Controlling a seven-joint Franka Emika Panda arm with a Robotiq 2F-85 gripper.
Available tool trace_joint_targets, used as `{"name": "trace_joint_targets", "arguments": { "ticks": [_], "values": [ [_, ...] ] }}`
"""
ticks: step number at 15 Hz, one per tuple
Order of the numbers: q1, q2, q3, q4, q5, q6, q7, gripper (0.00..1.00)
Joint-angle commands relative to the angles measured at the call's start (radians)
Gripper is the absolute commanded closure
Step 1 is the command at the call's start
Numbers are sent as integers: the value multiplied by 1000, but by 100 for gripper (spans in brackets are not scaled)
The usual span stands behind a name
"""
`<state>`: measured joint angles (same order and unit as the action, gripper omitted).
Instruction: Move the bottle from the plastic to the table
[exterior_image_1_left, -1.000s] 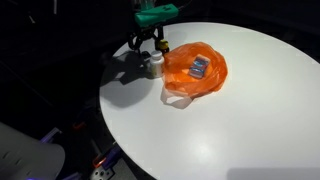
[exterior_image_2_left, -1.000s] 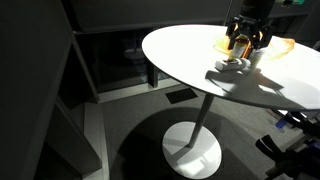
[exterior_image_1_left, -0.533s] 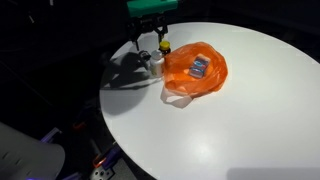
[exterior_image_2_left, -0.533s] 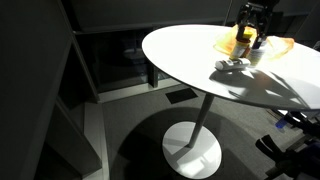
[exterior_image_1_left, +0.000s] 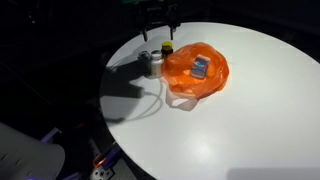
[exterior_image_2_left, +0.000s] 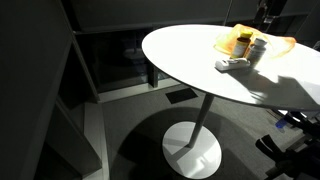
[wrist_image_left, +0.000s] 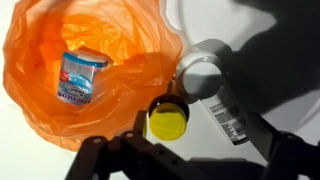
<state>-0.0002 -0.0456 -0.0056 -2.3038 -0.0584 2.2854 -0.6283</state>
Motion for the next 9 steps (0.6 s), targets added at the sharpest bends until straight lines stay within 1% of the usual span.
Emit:
{"name": "trace_joint_targets", "arguments": {
  "ticks": [1, 5, 6, 7, 9],
  "values": [
    [-16, -52, -17, -18, -12, -25, 144, 0],
    [-23, -75, -32, -24, -3, -39, 224, 0],
    [-22, -80, -36, -26, 11, -44, 218, 0],
    [-17, -43, -34, -5, 0, -26, 192, 0],
    [-17, -42, -35, -6, 0, -27, 194, 0]
  ]
}}
